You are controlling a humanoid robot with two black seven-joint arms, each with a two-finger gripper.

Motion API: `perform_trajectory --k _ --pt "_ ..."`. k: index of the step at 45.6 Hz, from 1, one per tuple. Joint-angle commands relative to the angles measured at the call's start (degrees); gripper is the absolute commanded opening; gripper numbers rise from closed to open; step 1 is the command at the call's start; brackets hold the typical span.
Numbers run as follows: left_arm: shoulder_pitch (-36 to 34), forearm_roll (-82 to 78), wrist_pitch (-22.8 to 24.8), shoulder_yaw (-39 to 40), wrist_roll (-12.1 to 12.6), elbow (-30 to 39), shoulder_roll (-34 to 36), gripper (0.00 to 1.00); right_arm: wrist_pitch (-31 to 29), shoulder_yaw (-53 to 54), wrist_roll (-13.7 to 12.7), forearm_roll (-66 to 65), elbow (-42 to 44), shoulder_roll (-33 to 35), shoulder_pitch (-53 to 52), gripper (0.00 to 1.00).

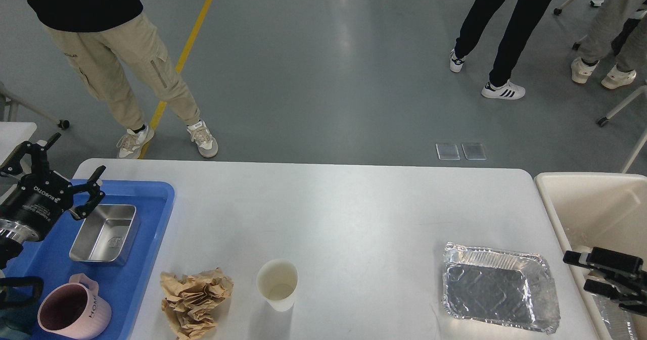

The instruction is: Tidy desktop

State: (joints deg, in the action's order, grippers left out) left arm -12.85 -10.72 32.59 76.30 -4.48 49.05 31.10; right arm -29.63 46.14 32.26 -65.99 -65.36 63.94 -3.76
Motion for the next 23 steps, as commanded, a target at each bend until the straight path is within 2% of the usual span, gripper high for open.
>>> perform_trajectory --k 1,23 --pt "0.5 0.0 0.2 0.2 0.0 0.0 0.1 0.97 0.0 -2.5 -0.1 0.0 1.7 -2.1 -0.3 1.00" --pt "1.7 0.0 1.1 1.1 0.0 0.0 -0.1 0.97 0.2 -3.4 -0.2 0.3 11.8 -7.8 -0.5 1.00"
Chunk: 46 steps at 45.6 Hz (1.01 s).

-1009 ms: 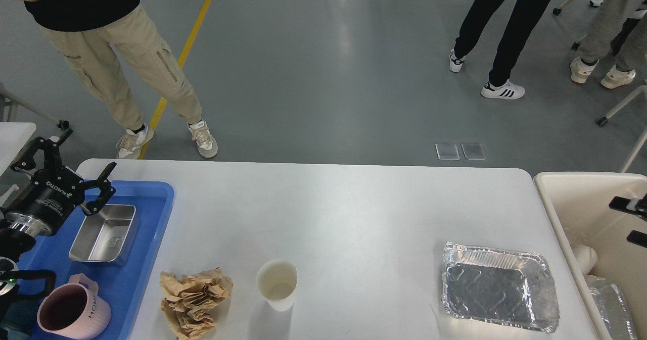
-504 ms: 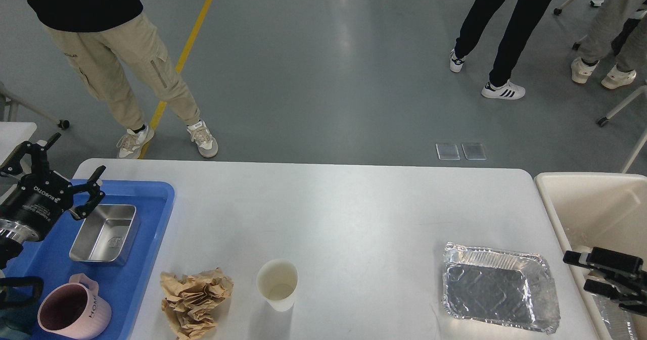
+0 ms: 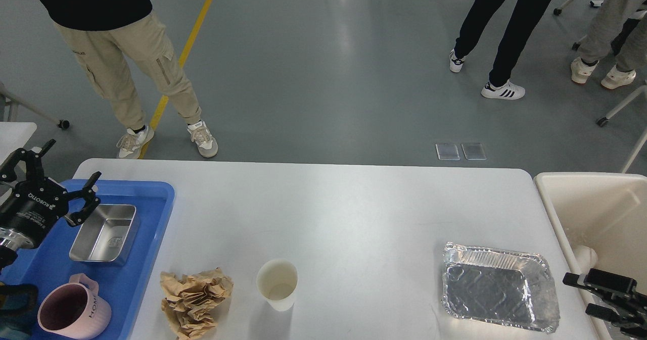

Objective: Tidy desktop
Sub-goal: 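Lower the right gripper to the foil tray's near edge and grasp it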

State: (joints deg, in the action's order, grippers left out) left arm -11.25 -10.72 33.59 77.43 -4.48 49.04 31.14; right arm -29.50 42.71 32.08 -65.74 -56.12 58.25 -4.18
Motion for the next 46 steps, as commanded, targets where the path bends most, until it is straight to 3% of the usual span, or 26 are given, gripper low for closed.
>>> perform_trajectory --k 1,46 --pt "0.1 0.0 0.1 0.0 0.0 0.0 -0.1 0.97 0.1 -0.1 0.0 0.1 3.2 -2.4 -0.4 1.00" --pt "1.8 -0.1 1.2 0.9 -0.2 0.0 0.0 0.97 0.2 -1.8 0.1 -0.1 8.0 -10.3 -3.2 1.00"
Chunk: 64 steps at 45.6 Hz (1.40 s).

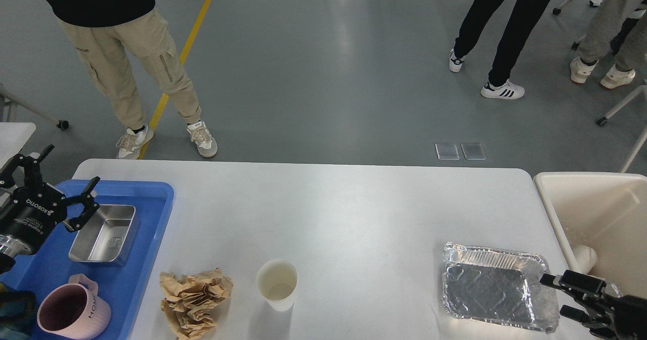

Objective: Tidy desktop
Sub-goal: 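Lower the right gripper to the foil tray's near edge and grasp it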

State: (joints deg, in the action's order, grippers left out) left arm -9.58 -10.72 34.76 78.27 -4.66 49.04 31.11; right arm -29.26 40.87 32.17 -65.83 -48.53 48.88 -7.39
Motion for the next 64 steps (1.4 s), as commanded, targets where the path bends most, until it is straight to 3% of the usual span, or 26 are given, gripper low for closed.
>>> perform_trajectory --k 1,64 --pt "0.1 0.0 0.0 0.0 0.0 0.0 0.0 0.97 0.0 0.0 0.0 0.0 0.5 -1.0 0.0 1.00" --pt "0.8 -0.1 0.3 1.3 -0.1 0.0 0.1 0.97 0.5 -4.8 0.2 0.3 1.9 -6.0 -4.2 1.00"
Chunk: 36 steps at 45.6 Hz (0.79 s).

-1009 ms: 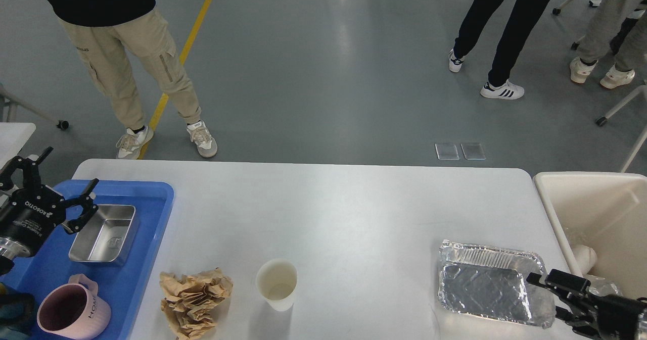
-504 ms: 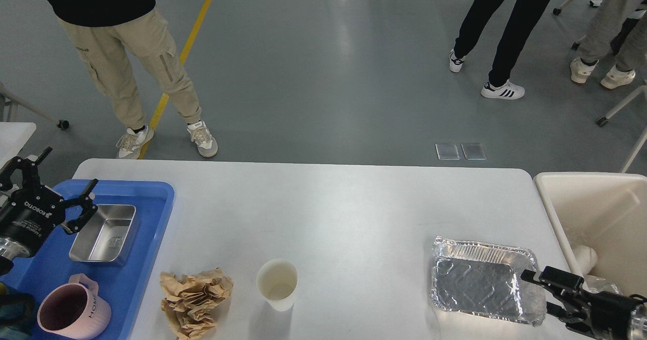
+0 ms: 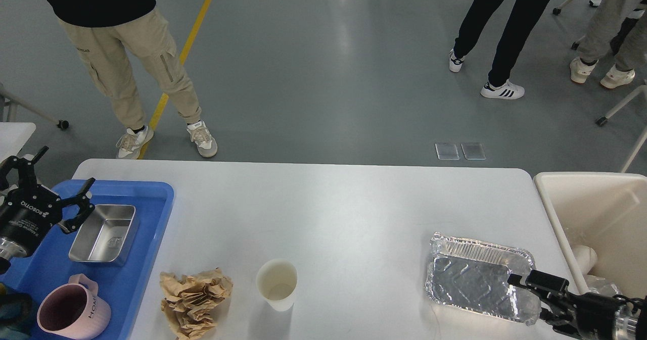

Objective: Tidy desktop
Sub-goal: 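Lower the right gripper to the foil tray's near edge and grasp it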

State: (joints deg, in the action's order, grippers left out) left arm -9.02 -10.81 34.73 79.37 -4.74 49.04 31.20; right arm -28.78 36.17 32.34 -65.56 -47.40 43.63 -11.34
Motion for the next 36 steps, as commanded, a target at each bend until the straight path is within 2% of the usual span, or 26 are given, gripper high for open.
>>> perform_trajectory --k 1,6,10,13,17,18,19,22,29,36 --pt "0.2 0.0 0.4 0.2 0.0 0.0 0.0 0.97 0.0 -0.1 0.1 0.0 0.7 -0.8 -0.3 1.00" --pt "0.7 0.0 0.5 1.1 0.0 0.0 0.1 0.97 0.8 -0.2 0.1 -0.1 0.8 -1.1 -0.3 1.00" --pt "0.8 0.0 0.5 1.3 0.0 0.0 0.1 0.97 0.9 -0.3 0.1 -0.1 0.8 -1.0 -0.3 0.94" --pt "0.8 0.0 0.8 1.4 0.0 0.0 0.1 0.97 0.9 -1.1 0.1 -0.1 0.7 -0.8 -0.3 0.79" --pt "0.8 0.0 0.9 1.8 0.0 0.0 0.2 0.97 0.9 -3.0 0.1 -0.1 0.6 -0.6 -0.5 0.41" --pt "0.8 0.0 0.9 1.8 0.0 0.0 0.2 0.97 0.9 -3.6 0.1 -0.1 0.6 -0.6 -0.7 0.33" --pt "0.8 0.0 0.9 1.8 0.0 0.0 0.3 0.97 1.0 -4.2 0.1 -0.1 0.7 -0.5 -1.0 0.30" --pt "0.8 0.0 0.9 1.8 0.0 0.0 0.3 0.97 0.9 -5.8 0.3 -0.1 0.7 -0.3 -1.9 0.27" --pt "0.8 0.0 0.9 2.0 0.0 0.0 0.4 0.97 1.0 -7.7 2.6 -0.2 1.0 -0.3 -2.7 0.13" --pt "0.8 0.0 1.0 2.4 0.0 0.0 0.8 0.97 1.0 -9.0 2.9 -0.3 2.7 -0.9 -3.2 0.01"
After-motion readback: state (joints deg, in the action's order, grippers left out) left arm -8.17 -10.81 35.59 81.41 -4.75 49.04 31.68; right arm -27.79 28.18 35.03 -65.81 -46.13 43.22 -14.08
